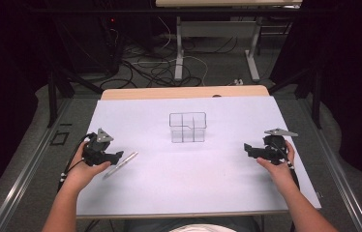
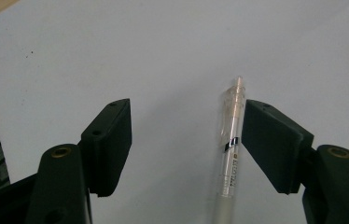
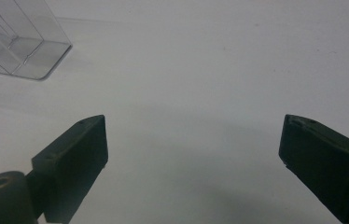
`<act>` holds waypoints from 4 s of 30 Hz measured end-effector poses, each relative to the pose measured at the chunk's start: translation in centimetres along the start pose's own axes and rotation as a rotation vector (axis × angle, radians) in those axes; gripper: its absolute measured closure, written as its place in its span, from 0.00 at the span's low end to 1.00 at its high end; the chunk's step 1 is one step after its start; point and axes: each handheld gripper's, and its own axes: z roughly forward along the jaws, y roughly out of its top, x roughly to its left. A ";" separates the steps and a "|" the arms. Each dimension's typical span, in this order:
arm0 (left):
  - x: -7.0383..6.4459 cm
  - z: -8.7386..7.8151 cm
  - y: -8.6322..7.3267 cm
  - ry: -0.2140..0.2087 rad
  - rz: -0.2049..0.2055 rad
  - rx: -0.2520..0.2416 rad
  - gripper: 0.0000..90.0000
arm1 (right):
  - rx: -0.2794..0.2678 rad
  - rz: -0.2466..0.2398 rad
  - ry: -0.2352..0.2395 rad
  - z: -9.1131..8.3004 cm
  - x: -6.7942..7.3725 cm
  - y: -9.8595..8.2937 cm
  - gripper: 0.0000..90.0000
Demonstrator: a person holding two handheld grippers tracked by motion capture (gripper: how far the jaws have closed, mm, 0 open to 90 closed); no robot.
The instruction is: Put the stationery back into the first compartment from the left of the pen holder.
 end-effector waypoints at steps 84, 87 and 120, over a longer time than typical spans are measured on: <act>-0.6 1.8 -2.9 -0.166 0.116 0.261 0.89 | 0.037 -0.040 0.018 0.6 0.7 -0.3 0.10; -0.4 1.8 -2.9 -0.171 0.101 0.257 0.89 | 0.036 -0.042 0.018 0.6 0.6 -0.4 0.10; -5.4 1.9 1.4 -0.310 0.086 0.165 0.89 | -0.006 -0.050 0.066 0.5 1.9 -0.6 0.17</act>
